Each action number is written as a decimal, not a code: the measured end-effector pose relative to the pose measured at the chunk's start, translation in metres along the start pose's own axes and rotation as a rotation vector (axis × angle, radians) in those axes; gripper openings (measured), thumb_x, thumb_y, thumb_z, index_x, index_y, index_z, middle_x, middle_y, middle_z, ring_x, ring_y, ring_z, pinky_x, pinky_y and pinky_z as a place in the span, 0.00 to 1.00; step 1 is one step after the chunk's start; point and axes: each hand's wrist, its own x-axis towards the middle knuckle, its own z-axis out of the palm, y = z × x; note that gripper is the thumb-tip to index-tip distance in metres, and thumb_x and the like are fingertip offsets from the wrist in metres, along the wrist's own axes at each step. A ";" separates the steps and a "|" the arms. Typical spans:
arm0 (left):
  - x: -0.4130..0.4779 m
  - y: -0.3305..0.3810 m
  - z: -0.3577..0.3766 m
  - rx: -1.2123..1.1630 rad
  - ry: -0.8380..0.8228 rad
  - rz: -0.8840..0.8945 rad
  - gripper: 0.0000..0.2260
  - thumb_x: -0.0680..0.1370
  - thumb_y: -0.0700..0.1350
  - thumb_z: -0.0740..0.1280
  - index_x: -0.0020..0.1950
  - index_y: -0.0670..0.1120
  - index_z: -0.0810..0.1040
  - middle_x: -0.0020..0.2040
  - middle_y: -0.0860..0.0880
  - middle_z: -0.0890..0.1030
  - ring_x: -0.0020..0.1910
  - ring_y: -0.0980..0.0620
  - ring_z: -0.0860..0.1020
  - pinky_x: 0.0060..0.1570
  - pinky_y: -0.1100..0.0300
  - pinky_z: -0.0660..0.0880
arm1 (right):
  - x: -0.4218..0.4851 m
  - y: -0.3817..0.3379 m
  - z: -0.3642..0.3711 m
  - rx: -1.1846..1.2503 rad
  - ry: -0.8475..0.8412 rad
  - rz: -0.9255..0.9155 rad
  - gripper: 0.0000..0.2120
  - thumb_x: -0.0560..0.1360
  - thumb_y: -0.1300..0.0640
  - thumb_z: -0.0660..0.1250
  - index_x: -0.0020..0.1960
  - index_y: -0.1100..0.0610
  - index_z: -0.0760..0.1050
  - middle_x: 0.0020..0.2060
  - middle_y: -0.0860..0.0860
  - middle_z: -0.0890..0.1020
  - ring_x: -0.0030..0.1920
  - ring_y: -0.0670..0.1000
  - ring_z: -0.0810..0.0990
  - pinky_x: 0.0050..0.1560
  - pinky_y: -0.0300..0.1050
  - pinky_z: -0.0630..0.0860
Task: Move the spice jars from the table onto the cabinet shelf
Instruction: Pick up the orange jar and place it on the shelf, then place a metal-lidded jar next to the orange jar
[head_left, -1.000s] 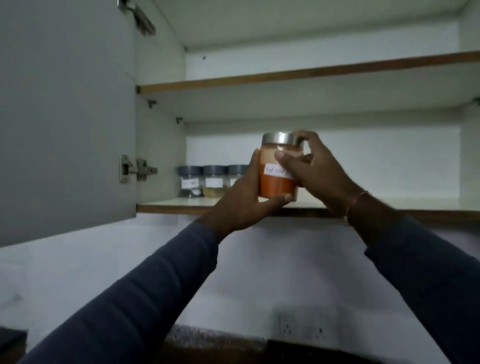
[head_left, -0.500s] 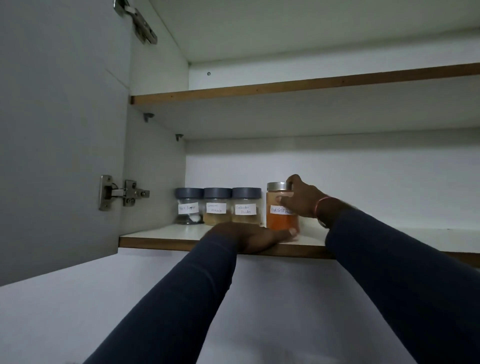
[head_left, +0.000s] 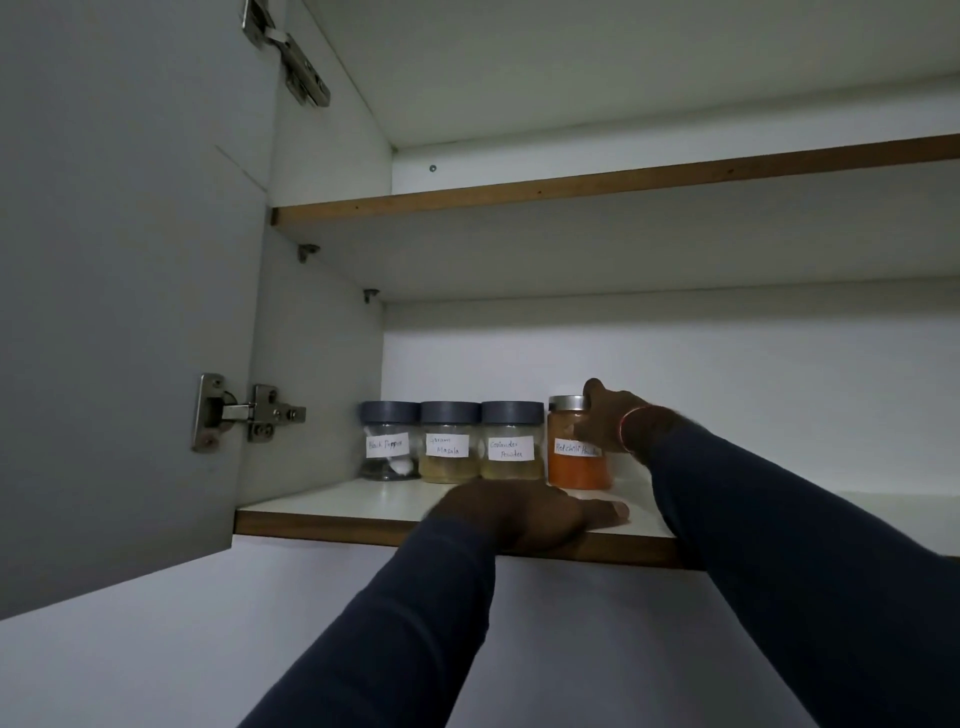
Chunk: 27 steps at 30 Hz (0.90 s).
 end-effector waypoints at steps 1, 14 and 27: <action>0.000 0.000 0.001 -0.008 -0.002 0.005 0.30 0.76 0.66 0.58 0.76 0.56 0.60 0.75 0.49 0.66 0.71 0.46 0.66 0.67 0.53 0.59 | 0.001 0.000 0.002 -0.010 0.011 -0.002 0.24 0.75 0.50 0.68 0.65 0.56 0.64 0.57 0.58 0.79 0.55 0.58 0.79 0.58 0.54 0.77; -0.011 -0.017 0.006 0.266 0.701 0.244 0.19 0.73 0.58 0.60 0.28 0.47 0.70 0.26 0.52 0.72 0.27 0.54 0.72 0.29 0.60 0.68 | -0.036 -0.010 -0.001 -0.098 0.127 0.060 0.39 0.76 0.40 0.63 0.79 0.51 0.46 0.71 0.60 0.67 0.69 0.63 0.69 0.68 0.63 0.65; -0.090 -0.012 0.133 0.253 0.890 0.483 0.15 0.80 0.52 0.59 0.57 0.46 0.80 0.56 0.47 0.82 0.59 0.48 0.77 0.60 0.56 0.69 | -0.335 0.047 0.056 0.099 0.390 -0.394 0.20 0.78 0.52 0.61 0.68 0.57 0.74 0.69 0.55 0.74 0.74 0.57 0.65 0.75 0.54 0.58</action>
